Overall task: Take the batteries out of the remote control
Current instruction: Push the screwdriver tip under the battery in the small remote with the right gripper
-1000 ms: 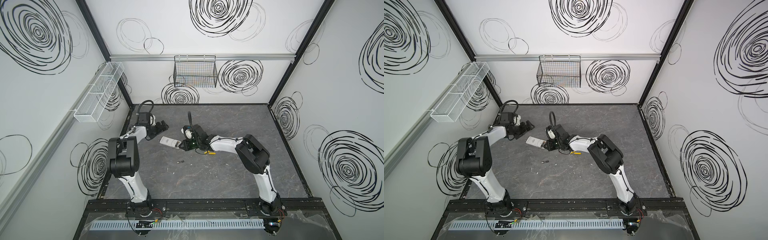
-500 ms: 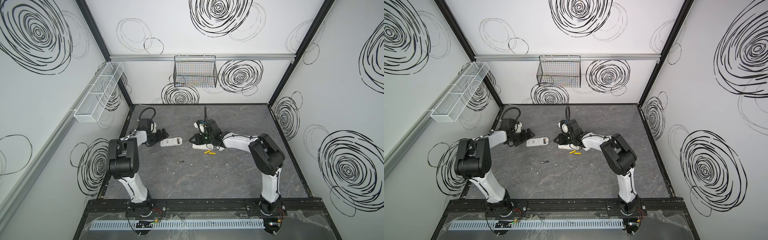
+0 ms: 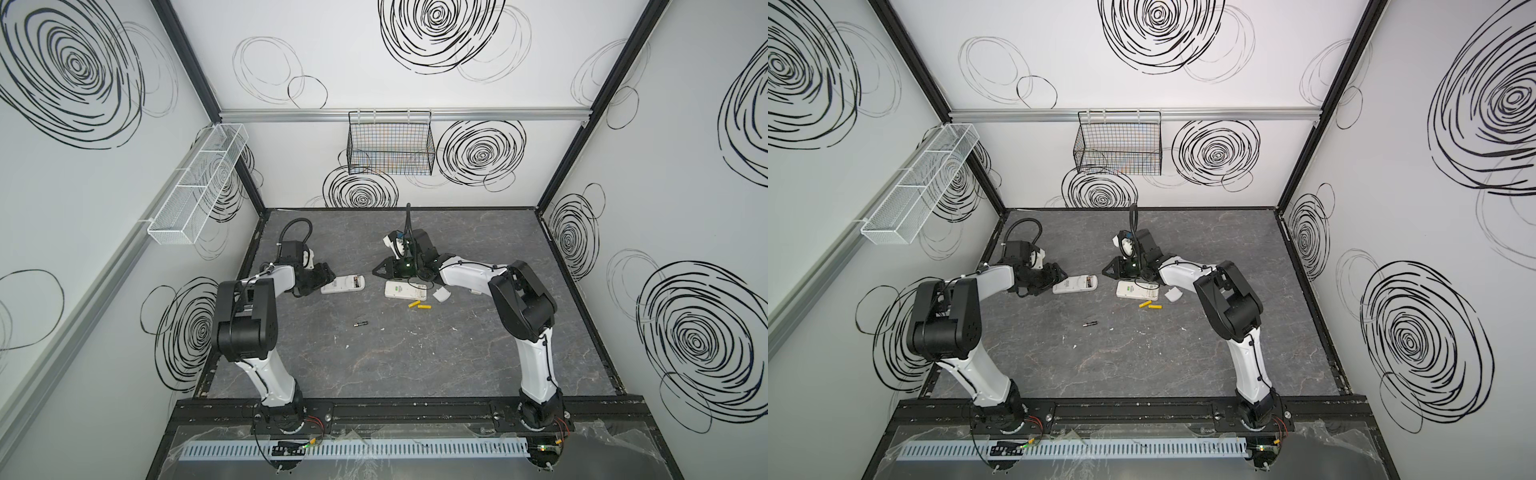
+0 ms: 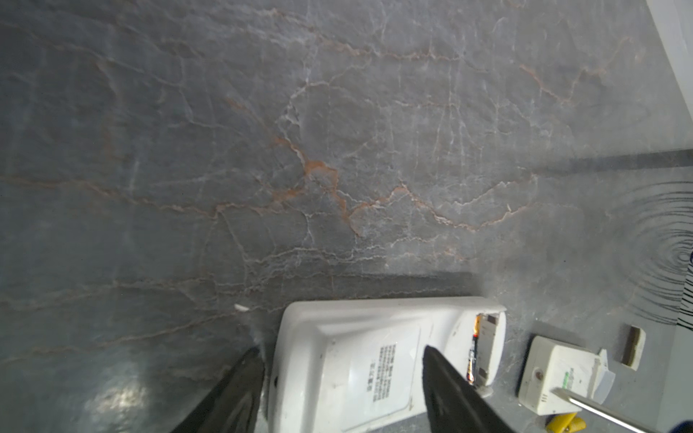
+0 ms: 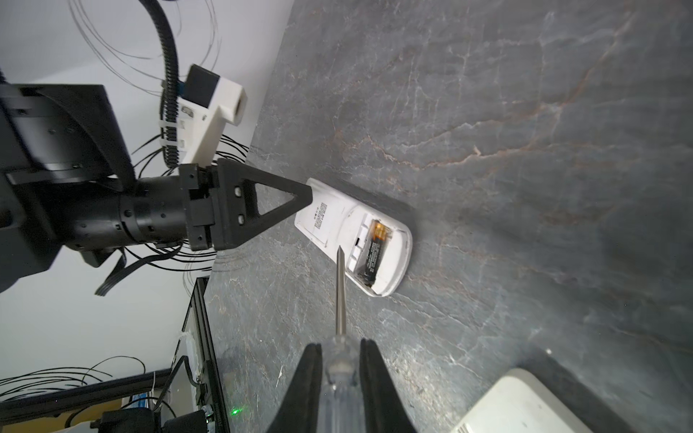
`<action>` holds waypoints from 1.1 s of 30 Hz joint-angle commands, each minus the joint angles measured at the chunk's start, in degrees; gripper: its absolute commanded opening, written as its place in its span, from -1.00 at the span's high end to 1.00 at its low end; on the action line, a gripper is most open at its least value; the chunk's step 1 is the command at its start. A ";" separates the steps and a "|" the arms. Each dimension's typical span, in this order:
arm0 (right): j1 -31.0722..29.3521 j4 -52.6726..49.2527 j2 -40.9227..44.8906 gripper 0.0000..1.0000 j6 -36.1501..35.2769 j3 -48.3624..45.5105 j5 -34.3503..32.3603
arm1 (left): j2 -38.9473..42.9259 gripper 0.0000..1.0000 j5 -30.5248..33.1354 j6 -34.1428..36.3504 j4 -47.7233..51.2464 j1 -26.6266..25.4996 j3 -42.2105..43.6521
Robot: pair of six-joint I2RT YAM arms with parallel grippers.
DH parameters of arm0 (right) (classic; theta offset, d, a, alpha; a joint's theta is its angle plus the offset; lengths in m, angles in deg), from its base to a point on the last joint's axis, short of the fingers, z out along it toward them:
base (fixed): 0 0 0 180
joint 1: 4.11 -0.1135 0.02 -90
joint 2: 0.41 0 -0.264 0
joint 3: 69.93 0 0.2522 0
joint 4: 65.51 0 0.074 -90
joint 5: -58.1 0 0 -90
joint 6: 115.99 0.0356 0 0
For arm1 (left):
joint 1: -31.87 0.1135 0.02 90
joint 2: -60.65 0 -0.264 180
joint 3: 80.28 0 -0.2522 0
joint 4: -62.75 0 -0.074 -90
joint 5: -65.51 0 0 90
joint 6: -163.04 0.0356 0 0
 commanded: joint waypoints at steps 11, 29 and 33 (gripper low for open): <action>-0.18 -6.35 -2.96 1.00 1.82 3.89 -1.88 | 0.62 0.08 1.52 0.61 -0.96 -0.66 1.09; -0.36 -6.55 -7.47 1.00 1.30 5.92 -1.16 | -0.51 0.25 1.31 0.48 -1.49 -1.28 1.26; -0.44 -5.40 -8.51 1.00 1.82 5.65 0.15 | -0.73 0.27 1.38 0.47 -1.49 -1.47 1.10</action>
